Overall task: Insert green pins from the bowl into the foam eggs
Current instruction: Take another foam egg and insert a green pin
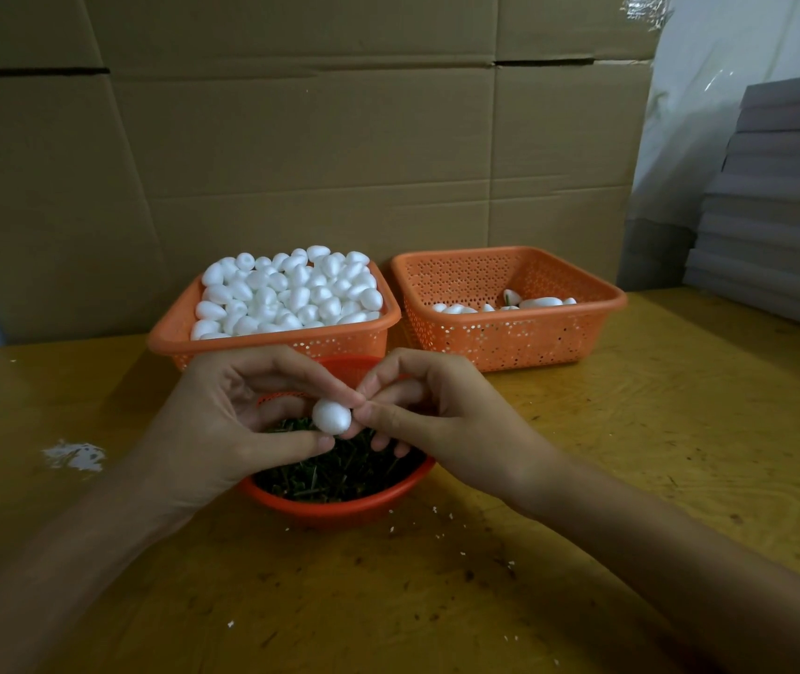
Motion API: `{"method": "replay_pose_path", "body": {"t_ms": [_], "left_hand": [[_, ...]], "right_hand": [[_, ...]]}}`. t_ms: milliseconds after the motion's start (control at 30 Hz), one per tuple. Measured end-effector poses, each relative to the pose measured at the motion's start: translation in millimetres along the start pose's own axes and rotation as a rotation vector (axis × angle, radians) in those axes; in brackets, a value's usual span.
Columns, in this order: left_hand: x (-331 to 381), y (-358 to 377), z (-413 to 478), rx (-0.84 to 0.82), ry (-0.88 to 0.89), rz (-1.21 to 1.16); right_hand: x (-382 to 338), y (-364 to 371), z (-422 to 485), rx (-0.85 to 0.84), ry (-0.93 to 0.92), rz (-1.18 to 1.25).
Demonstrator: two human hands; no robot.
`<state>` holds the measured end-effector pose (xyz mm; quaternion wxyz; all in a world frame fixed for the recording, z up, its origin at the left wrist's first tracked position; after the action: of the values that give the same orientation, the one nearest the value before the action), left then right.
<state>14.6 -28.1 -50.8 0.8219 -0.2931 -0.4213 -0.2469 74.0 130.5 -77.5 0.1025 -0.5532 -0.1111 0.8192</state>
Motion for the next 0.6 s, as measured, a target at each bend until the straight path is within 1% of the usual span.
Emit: {"method": "replay_pose_path", "body": {"t_ms": [467,600], "left_hand": [[1.5,0.3,-1.8,0.058,-0.043,-0.012],[2.0,1.4,-1.0,0.067,-0.031,0.005]], "right_hand": [[-0.9,-1.6,-0.5,0.002,0.024,0.017],[0.1,-2.6,0.3,0.012,0.025,0.019]]}}
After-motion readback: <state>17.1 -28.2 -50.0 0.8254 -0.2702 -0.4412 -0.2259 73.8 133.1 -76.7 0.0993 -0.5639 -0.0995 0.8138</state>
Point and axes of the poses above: each hand's wrist, its own z-axis towards the middle knuckle, its own y-axis out of the palm, x = y × z, the point moved 7 cm from there along z, towards the middle knuckle, and after that the axes turned 1 degree about -y, right-handed, at the moved point
